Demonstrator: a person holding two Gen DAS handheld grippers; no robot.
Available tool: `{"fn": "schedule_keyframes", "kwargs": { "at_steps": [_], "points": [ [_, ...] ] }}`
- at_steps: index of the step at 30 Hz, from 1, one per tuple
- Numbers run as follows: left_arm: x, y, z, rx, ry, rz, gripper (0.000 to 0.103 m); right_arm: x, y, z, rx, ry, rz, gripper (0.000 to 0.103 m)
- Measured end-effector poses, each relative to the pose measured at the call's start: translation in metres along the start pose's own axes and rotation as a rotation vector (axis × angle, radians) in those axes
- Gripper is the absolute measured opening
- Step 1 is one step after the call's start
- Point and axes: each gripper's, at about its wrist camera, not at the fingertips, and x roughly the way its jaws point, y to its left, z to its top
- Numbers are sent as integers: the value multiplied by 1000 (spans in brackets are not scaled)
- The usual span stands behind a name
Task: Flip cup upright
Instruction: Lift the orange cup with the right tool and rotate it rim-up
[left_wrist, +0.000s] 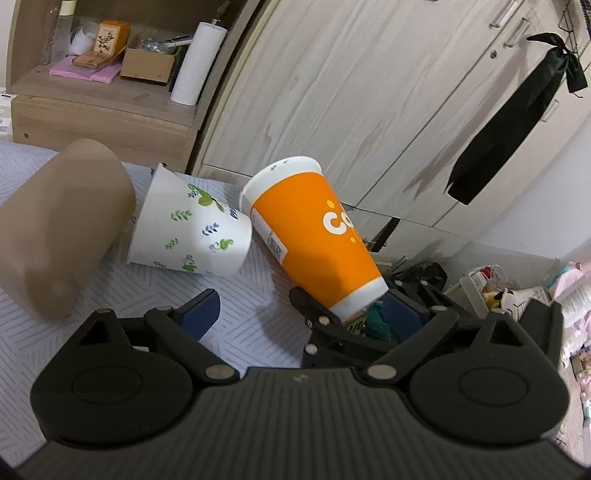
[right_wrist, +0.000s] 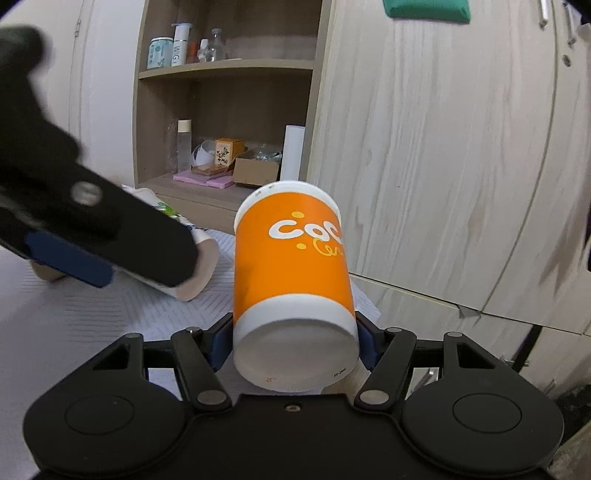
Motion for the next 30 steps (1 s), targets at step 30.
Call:
{"fn": "schedule_keyframes", "kwargs": {
  "at_steps": [30],
  "points": [
    [12,3,-33,-91,117,-149,87,-88,30,-42,362,122,-25,70]
  ]
}}
